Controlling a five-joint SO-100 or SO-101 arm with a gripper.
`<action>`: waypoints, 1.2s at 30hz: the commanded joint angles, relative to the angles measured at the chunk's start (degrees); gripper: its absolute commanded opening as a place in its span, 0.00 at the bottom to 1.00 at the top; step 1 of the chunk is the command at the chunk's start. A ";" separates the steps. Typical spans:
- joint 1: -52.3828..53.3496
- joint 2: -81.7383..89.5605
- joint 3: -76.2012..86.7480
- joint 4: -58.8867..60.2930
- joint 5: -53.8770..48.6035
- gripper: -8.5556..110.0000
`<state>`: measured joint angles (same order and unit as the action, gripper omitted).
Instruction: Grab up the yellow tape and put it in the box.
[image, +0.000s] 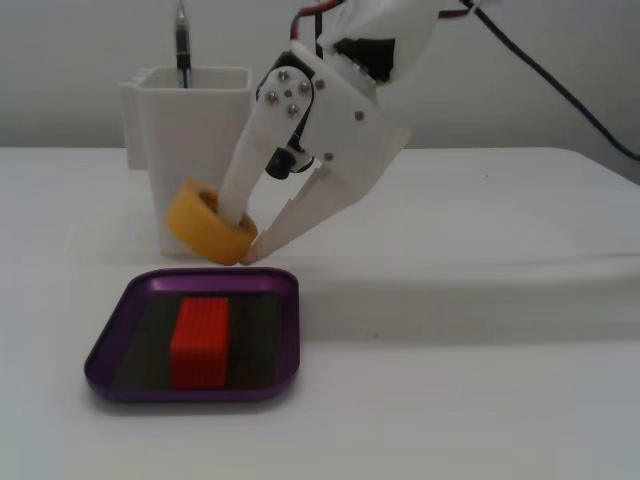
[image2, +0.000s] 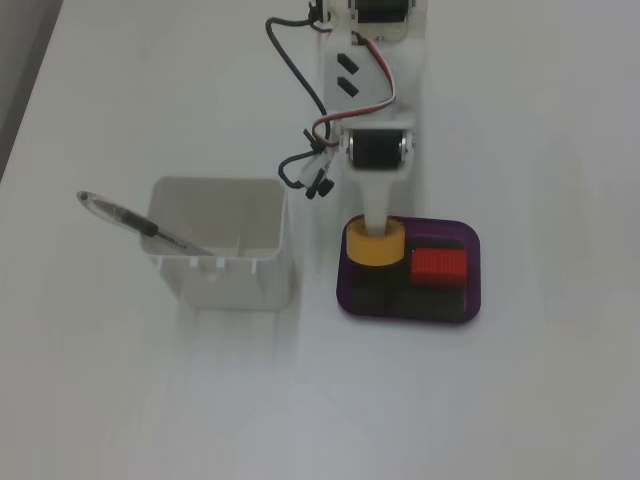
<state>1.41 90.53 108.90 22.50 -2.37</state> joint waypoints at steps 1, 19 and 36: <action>-0.53 -0.70 -3.16 0.70 -0.26 0.07; -0.62 3.08 -6.06 12.39 -0.09 0.16; -4.66 47.37 -10.81 50.63 -0.09 0.16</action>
<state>-3.16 129.55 98.00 69.17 -2.37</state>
